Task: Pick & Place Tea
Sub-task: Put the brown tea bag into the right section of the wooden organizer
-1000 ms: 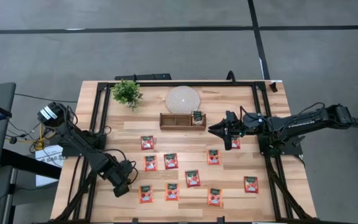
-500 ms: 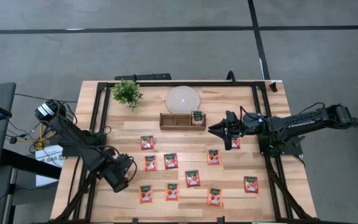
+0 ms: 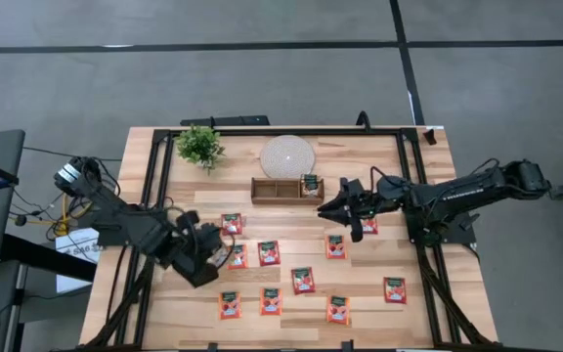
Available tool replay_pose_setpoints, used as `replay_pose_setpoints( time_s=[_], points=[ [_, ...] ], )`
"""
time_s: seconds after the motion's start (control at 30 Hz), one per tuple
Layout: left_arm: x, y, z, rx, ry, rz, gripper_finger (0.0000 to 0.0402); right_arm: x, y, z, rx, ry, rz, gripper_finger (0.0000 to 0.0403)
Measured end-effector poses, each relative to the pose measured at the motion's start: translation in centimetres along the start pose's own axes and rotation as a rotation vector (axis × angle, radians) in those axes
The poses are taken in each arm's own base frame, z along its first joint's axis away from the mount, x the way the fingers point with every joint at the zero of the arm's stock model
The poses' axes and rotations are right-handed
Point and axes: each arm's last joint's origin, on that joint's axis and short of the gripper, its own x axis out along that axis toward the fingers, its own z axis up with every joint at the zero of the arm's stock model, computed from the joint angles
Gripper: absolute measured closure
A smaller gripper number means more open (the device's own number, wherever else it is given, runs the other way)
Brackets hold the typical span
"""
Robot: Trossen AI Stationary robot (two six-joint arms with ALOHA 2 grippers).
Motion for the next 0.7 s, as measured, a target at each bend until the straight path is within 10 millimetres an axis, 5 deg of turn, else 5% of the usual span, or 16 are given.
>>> replay_pose_setpoints(
  time_s=[0.33,0.7],
  points=[
    [0.5,2.2,5.8,0.108,-0.192,0.033,0.0401,4.4,0.7,2.3,-0.068,0.038,0.113,0.0332],
    [1.2,4.0,9.2,0.187,-0.344,0.097,0.0401,8.2,-0.4,4.7,-0.054,0.061,0.149,0.0332]
  ],
)
